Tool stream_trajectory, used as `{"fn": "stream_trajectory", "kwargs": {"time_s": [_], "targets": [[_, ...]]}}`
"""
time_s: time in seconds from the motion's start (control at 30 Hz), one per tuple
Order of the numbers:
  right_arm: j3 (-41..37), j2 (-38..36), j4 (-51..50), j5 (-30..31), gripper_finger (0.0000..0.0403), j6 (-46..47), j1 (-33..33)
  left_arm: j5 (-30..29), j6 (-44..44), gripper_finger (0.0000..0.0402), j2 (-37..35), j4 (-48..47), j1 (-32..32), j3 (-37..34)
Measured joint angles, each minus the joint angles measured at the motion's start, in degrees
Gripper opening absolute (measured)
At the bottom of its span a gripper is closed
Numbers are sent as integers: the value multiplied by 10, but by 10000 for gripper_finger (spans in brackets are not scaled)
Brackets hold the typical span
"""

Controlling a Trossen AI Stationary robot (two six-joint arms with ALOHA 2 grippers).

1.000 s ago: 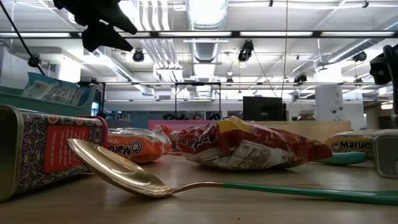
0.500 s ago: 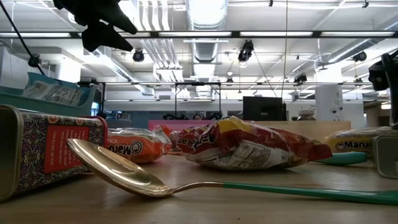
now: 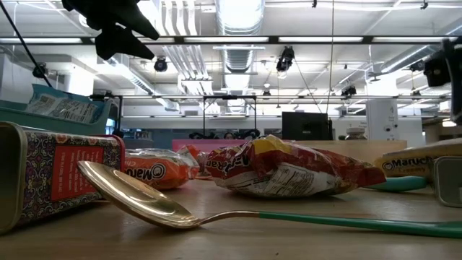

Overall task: Pick & Place Food Item
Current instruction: Put the yellow noodle pack into the green bin

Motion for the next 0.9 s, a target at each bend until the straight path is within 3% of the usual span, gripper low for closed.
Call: {"fn": "stream_trajectory", "kwargs": {"time_s": [0.5,0.9], "targets": [[153,-1,-139,107,11,-29,-7,-9,0,255,0,-1,0,0],[230,-1,-150,204,10,-109,-36,-17,1,255,1,14,0,-18]]}}
